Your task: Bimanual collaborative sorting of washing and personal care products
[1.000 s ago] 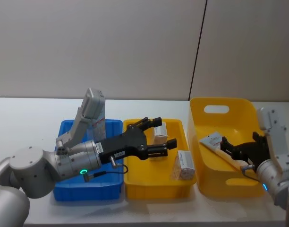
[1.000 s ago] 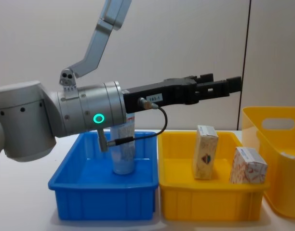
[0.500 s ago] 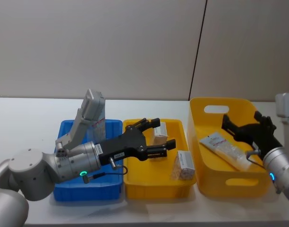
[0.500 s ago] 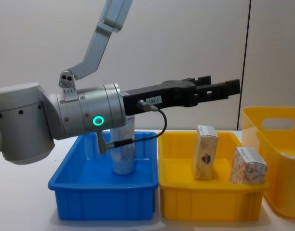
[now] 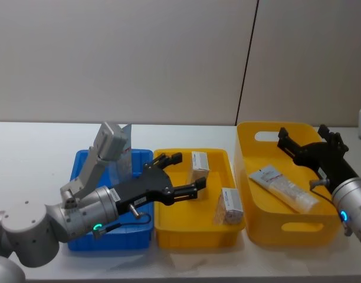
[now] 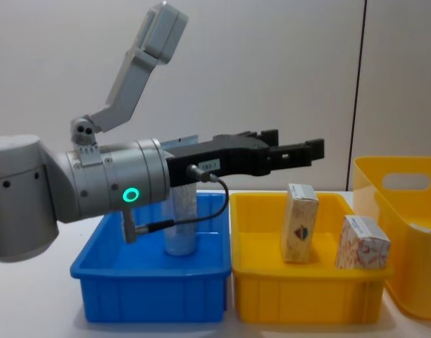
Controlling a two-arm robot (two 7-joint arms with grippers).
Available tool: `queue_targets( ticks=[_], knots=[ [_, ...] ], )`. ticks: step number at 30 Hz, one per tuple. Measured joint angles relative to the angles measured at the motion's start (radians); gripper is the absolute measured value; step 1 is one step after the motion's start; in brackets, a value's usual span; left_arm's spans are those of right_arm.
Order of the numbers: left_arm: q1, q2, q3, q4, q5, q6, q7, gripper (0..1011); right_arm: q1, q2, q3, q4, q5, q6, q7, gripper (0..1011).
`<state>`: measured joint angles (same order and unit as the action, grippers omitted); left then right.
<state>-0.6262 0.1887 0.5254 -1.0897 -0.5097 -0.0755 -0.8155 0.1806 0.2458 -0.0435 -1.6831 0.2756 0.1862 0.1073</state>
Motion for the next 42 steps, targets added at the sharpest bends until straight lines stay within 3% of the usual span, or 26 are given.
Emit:
queue_targets(
  ticks=[21, 42],
  knots=[
    [0.135, 0.067, -0.025, -0.186, 0.108, 0.032, 0.279, 1001, -0.177, 0.083, -0.166, -0.076, 0.011, -0.139, -0.037, 1003],
    [0.266, 0.132, -0.049, -0.367, 0.212, 0.062, 0.55, 1001, -0.195, 0.092, -0.182, -0.084, 0.012, -0.152, -0.041, 1004]
  ],
)
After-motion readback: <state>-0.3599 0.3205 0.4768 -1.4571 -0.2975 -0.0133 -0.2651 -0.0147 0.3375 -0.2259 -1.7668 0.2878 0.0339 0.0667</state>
